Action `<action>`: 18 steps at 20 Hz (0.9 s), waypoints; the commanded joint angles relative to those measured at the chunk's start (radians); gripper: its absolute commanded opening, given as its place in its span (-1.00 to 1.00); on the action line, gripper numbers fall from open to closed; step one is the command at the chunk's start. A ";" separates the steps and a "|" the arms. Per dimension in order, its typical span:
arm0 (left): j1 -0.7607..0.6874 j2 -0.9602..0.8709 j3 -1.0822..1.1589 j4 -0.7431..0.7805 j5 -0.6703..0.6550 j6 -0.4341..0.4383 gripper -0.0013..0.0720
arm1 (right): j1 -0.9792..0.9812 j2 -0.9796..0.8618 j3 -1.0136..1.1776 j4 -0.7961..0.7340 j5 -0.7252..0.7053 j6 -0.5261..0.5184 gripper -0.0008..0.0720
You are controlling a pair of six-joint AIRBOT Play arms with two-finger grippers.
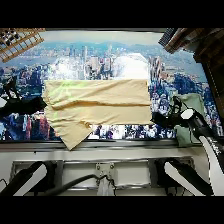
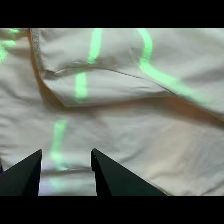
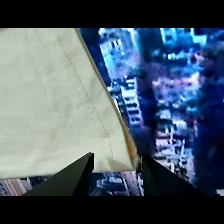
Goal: Fold the clothes and pants, and hang the long-sleeved shirts on hangers.
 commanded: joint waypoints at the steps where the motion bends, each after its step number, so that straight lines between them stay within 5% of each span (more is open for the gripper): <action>1: 0.001 0.002 -0.006 -0.003 0.003 0.013 -0.04 | 0.000 -0.032 -0.002 0.029 0.003 0.000 0.00; 5: 0.001 0.002 -0.006 -0.002 0.007 0.033 -0.04 | 0.000 -0.037 -0.002 0.032 0.002 0.000 -0.08; 10: 0.001 0.002 -0.006 0.172 0.029 -0.051 -0.05 | -0.001 -0.037 -0.002 0.032 -0.032 -0.012 -0.89; 18: 0.002 0.008 -0.124 0.182 -0.190 -0.137 0.00 | -0.001 -0.034 -0.001 0.028 -0.051 -0.090 -0.90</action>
